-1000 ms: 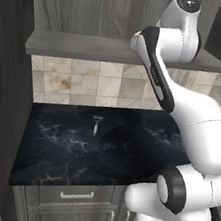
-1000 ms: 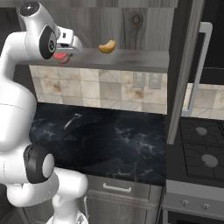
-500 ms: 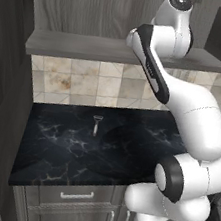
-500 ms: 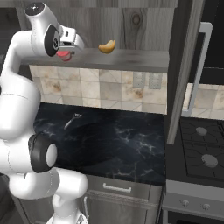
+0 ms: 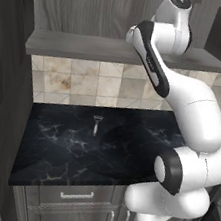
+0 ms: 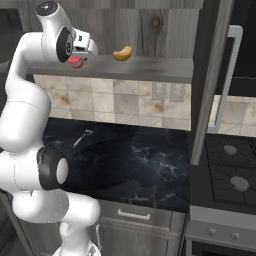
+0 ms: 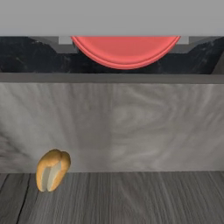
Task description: Pick the jam and cereal from the counter and place them in the cabinets closest to them.
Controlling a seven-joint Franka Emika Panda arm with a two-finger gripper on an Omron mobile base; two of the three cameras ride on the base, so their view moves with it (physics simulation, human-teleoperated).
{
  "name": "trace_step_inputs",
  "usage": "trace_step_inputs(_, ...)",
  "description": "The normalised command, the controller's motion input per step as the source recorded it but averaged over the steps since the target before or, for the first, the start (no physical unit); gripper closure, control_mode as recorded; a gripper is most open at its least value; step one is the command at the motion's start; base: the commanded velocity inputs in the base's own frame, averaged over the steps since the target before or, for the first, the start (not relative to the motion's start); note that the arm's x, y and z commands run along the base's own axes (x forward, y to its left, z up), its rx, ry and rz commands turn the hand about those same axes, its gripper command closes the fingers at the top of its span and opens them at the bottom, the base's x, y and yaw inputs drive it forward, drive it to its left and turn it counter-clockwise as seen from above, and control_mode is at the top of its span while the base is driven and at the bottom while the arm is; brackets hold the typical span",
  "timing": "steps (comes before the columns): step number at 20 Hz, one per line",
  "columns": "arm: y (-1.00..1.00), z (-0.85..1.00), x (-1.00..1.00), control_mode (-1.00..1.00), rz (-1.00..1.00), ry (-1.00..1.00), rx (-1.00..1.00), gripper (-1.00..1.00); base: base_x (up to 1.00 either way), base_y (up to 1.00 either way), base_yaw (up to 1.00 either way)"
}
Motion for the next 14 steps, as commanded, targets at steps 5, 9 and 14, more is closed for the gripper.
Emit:
trace_step_inputs(5, 0.0, 0.0, 0.0, -1.0, 0.0, 0.0, 0.0, 1.0, 0.0, 0.0, 0.0)
trace_step_inputs(9, 0.0, -0.02, 0.01, -1.0, 0.0, 0.0, 0.0, 1.0, 0.0, 0.0, 0.0)
trace_step_inputs(14, 0.0, -0.01, 0.13, -1.0, 0.0, 0.0, 0.0, 1.0, 0.0, 0.0, 0.0)
